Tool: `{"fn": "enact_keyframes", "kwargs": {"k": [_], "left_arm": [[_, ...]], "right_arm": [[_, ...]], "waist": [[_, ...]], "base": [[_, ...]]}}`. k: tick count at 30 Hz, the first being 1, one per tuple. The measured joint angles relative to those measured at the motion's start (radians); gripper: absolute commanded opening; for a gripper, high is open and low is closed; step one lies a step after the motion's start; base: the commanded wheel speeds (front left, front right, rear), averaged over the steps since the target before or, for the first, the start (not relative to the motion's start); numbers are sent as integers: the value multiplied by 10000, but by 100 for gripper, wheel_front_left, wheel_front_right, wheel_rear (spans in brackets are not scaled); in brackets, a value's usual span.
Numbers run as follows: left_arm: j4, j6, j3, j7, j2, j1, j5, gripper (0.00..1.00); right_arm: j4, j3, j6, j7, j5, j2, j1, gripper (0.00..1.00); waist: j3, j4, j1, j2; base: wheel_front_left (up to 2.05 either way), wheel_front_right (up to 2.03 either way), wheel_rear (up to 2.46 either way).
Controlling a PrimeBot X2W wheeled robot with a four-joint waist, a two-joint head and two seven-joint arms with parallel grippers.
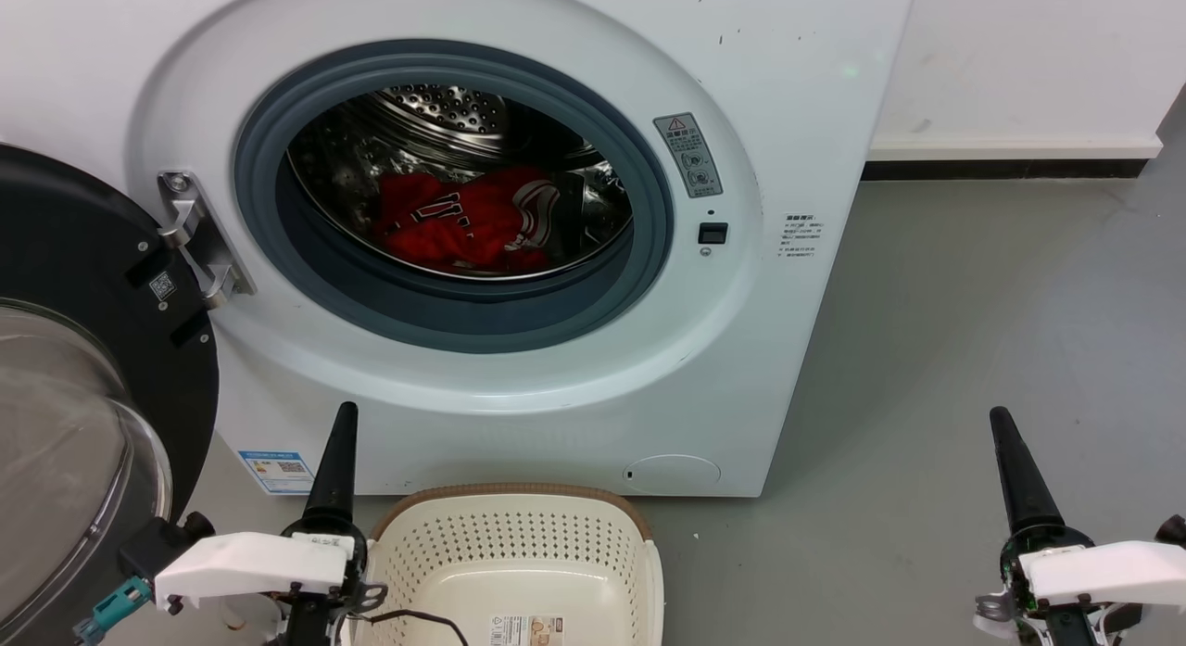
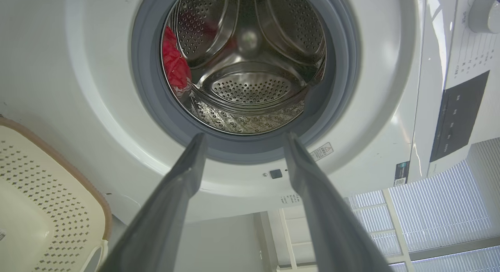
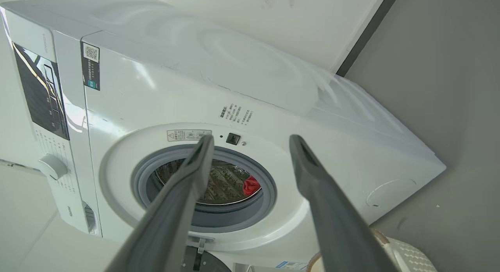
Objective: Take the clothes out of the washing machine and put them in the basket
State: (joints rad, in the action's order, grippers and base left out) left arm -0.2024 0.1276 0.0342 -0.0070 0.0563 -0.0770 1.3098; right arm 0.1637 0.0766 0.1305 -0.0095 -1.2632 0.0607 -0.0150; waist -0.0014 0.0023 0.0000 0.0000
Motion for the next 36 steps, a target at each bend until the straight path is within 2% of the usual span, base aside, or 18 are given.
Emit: {"fn": "enact_keyframes", "kwargs": {"k": [3, 4, 15, 25, 36], "left_arm": [[100, -77, -48, -157, 0, 0, -984, 100], [100, -77, -48, -157, 0, 0, -984, 100], [299, -232, -263, -548, -6, -6, -3561, 100], [382, -424, -479, -869, 102, -37, -5549, 100], [337, -685, -752, -1198, 299, -60, -7102, 100]], "right_arm": [[-146, 27, 2, -134, 1045, -4, 51, 100], [-146, 27, 2, -134, 1045, -4, 51, 100], [-451, -82, 2, -504, 3845, -17, 330, 100], [-968, -242, 2, -562, 5687, -29, 512, 100], [-1310, -372, 2, -533, 7204, -36, 691, 100]], "waist": [[-16, 15, 0, 0], [-16, 15, 0, 0], [-52, 42, 0, 0], [-81, 80, 0, 0], [-78, 106, 0, 0]], "base": [[0, 0, 0], [0, 0, 0], [0, 0, 0], [0, 0, 0], [0, 0, 0]]}}
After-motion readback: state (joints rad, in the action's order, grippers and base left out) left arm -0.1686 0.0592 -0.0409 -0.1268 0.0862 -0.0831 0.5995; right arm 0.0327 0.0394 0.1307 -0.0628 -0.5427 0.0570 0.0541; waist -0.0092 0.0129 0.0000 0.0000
